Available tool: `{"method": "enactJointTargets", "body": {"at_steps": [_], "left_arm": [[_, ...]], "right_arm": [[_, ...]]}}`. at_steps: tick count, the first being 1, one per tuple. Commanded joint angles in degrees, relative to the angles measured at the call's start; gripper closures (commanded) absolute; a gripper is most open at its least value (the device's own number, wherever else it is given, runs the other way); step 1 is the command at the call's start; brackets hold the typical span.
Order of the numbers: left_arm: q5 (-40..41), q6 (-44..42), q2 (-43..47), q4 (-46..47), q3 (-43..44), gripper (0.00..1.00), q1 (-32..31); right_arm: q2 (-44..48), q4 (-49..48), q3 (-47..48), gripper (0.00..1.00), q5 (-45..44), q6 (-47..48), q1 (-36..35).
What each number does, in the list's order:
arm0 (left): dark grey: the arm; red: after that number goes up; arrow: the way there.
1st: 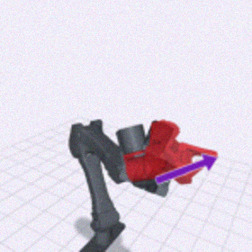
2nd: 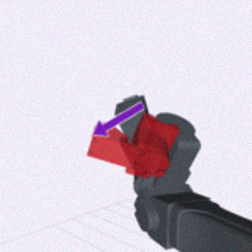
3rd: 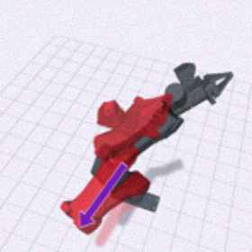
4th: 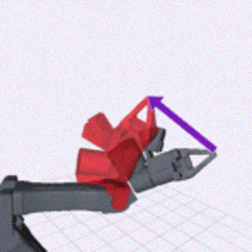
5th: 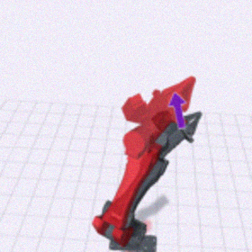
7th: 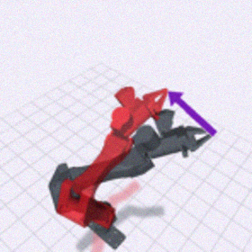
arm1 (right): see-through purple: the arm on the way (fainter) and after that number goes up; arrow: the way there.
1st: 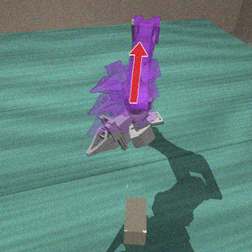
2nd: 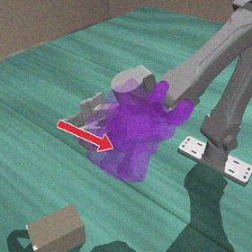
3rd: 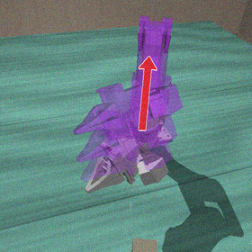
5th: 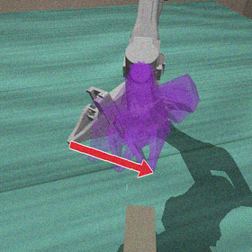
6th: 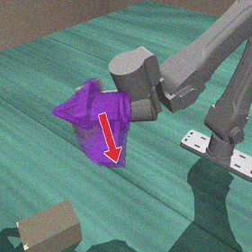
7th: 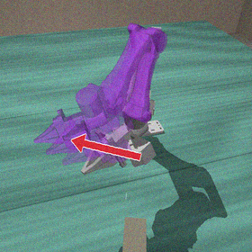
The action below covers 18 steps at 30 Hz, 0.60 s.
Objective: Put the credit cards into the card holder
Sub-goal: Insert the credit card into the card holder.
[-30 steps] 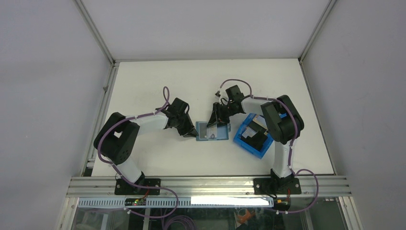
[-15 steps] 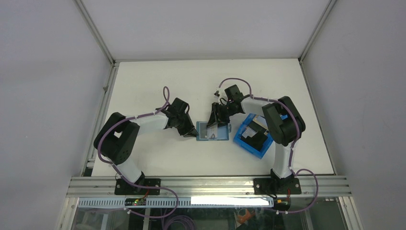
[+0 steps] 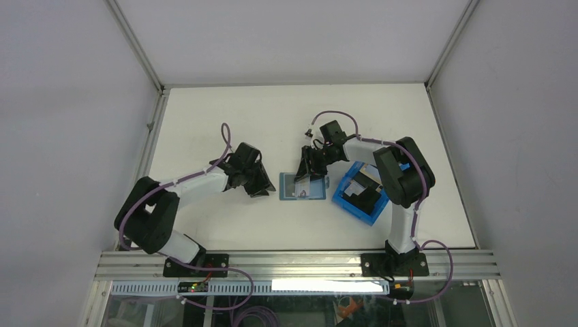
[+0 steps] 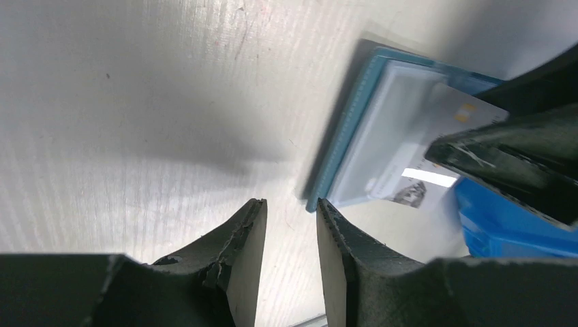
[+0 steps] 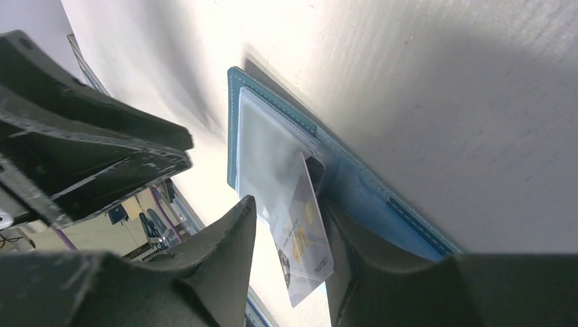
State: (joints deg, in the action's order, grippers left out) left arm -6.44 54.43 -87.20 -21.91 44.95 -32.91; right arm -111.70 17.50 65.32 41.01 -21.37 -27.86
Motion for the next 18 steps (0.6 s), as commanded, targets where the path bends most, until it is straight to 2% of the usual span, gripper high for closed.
{"method": "enactJointTargets", "body": {"at_steps": [1, 5, 10, 13, 18], "left_arm": [[2.99, -1.44, 7.51, 1.48, -0.98, 0.65, 0.13], [5.59, -1.51, 11.89, 4.49, -0.68, 0.66, -4.16], [18.19, -2.99, 14.07, 9.04, 0.67, 0.69, -14.50], [22.95, -3.05, 11.28, 10.24, 3.39, 0.73, -18.92], [24.87, -4.00, 1.79, 8.89, 11.56, 0.82, -23.45]], "right_arm": [[-0.88, 3.26, -0.10, 0.58, -5.47, 1.78, 0.12], [-1.19, 3.20, -0.03, 0.57, -5.51, 1.60, 0.13], [-1.60, 3.26, 0.15, 0.57, -5.44, 1.56, 0.12], [-1.59, 3.25, 0.03, 0.57, -5.59, 1.56, 0.12], [-1.86, 3.28, 0.32, 0.58, -5.77, 1.51, 0.01]]}}
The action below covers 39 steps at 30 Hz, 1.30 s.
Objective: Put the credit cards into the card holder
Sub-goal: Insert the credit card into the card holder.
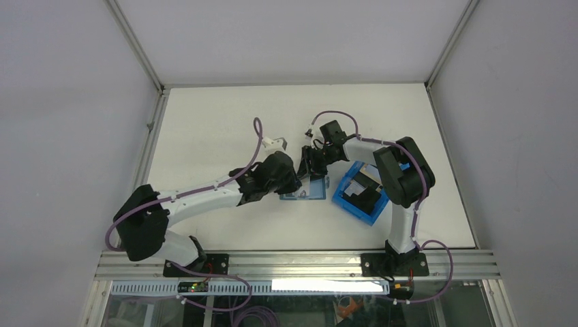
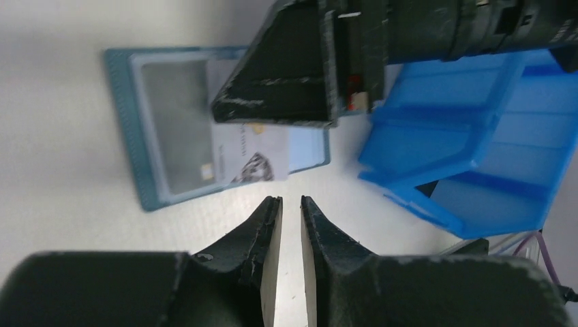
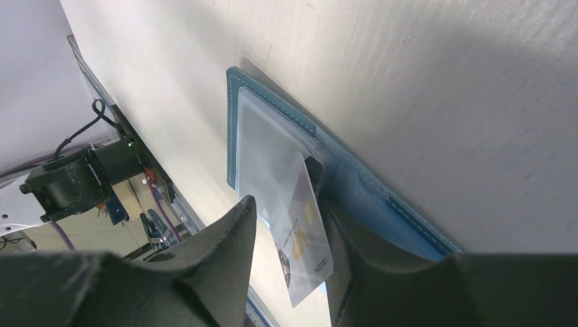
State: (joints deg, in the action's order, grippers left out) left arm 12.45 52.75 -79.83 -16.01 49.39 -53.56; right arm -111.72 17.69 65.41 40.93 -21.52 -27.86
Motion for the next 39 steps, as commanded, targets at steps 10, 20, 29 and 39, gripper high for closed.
{"method": "enactJointTargets", "body": {"at_steps": [10, 20, 29, 39], "left_arm": [[8.30, -9.81, -17.21, 3.94, 15.36, 0.82, -7.60], [11.18, -13.47, -22.12, 4.80, 17.39, 0.81, -7.88], [14.09, -12.90, -23.01, 3.89, 17.21, 0.80, -7.88], [15.49, -8.13, -25.66, -2.27, 19.04, 0.78, -7.70]], "right_arm": [[-1.88, 3.38, 0.39, 0.58, -5.98, 1.87, 0.00], [-2.10, 3.74, 0.59, 0.57, -6.75, 1.72, -0.10], [-2.67, 4.86, 1.08, 0.57, -8.51, 2.09, -0.14], [-2.47, 5.03, 1.17, 0.56, -7.88, 2.45, -0.15]]}}
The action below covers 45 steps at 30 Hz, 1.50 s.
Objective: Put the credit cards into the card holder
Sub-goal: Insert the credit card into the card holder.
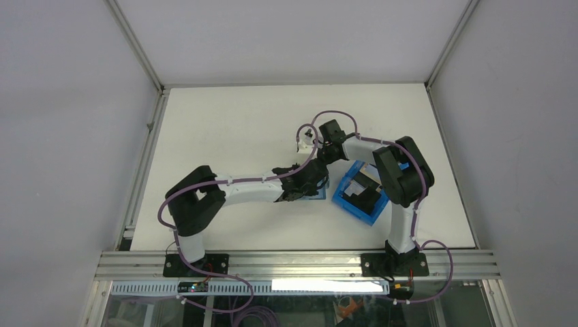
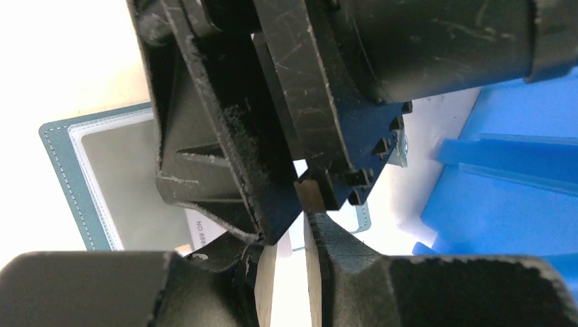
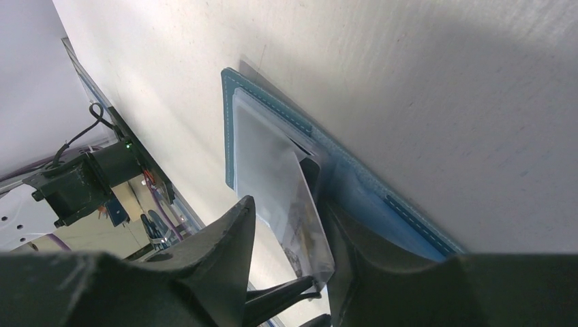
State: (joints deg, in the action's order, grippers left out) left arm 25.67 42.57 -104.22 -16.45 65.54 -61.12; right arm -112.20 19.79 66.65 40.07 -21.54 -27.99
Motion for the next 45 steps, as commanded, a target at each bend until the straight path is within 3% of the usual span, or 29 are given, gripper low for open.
{"method": "enactJointTargets", "body": {"at_steps": [1, 9, 23, 30, 45], "left_arm": [[2.28, 2.31, -1.39, -2.16, 3.01, 0.78, -0.10], [1.58, 2.98, -0.96, -3.11, 2.99, 0.78, 0.63], [-10.26, -4.30, 0.13, 6.30, 2.23, 0.74, 0.83], [-9.56, -3.08, -0.79, 6.22, 1.61, 0.72, 1.54], [-2.05, 6.05, -4.38, -8.02, 5.23, 0.72, 2.87]], "right_arm": [[-1.85, 3.04, -0.06, 0.55, -7.29, 2.59, -0.01], [-0.83, 3.68, 0.19, 0.50, -7.98, 3.61, 0.04], [-0.75, 3.73, 0.25, 0.49, -7.45, 3.63, 0.02], [-1.25, 4.44, 0.72, 0.48, -8.80, 3.53, 0.09], [-0.57, 5.68, 1.13, 0.46, -11.00, 4.57, 0.08]]}}
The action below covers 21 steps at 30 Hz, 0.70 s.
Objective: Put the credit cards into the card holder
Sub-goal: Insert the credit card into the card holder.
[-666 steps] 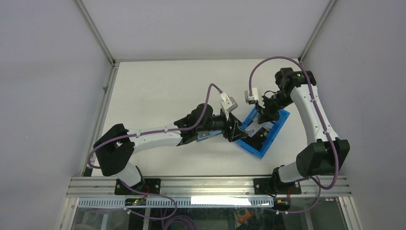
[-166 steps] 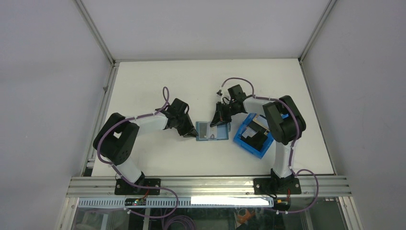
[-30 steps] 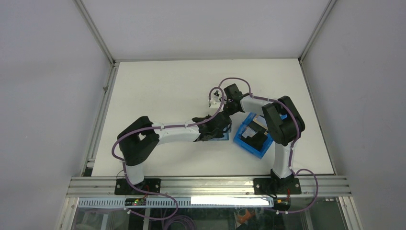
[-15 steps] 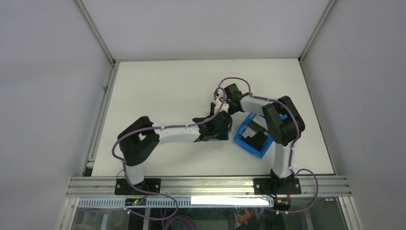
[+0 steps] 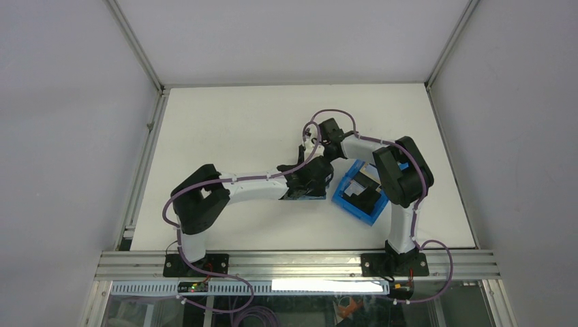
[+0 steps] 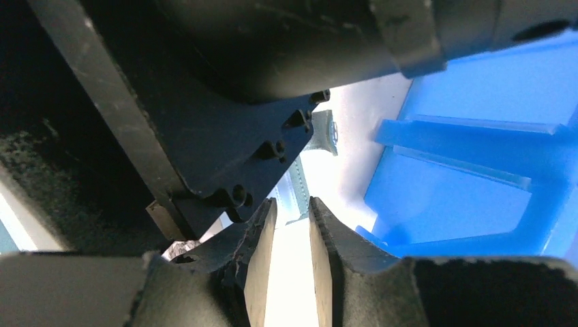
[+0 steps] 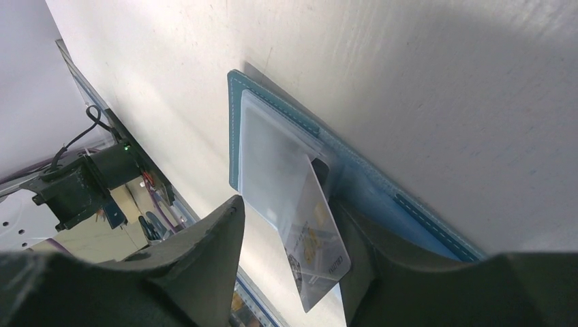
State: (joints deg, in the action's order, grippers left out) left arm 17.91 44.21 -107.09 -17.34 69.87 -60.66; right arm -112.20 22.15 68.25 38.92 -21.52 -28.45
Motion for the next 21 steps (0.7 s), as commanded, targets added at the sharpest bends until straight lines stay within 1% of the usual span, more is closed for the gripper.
{"method": "enactJointTargets", "body": {"at_steps": [1, 12, 17, 19, 21], "left_arm": [[6.07, 5.21, -1.61, -7.86, 0.95, 0.73, 2.54], [9.88, 11.34, -2.42, -15.07, 2.39, 0.73, 3.87], [9.45, 12.80, -3.02, -16.89, 1.94, 0.74, 4.43], [8.81, 12.42, -3.12, -16.68, 1.60, 0.76, 4.45], [8.35, 11.22, -3.08, -16.39, 1.35, 0.83, 4.51]], "right_arm": [[-0.56, 3.41, -0.45, 0.45, -9.97, 4.55, 0.50], [-0.66, 4.10, 0.20, 0.44, -10.33, 5.55, 0.18], [-0.02, 4.35, 0.22, 0.44, -10.71, 6.17, 0.04], [0.29, 3.70, -0.02, 0.44, -9.41, 5.64, 0.18], [0.15, 1.56, -0.93, 0.44, -6.60, 3.69, 0.71]]}}
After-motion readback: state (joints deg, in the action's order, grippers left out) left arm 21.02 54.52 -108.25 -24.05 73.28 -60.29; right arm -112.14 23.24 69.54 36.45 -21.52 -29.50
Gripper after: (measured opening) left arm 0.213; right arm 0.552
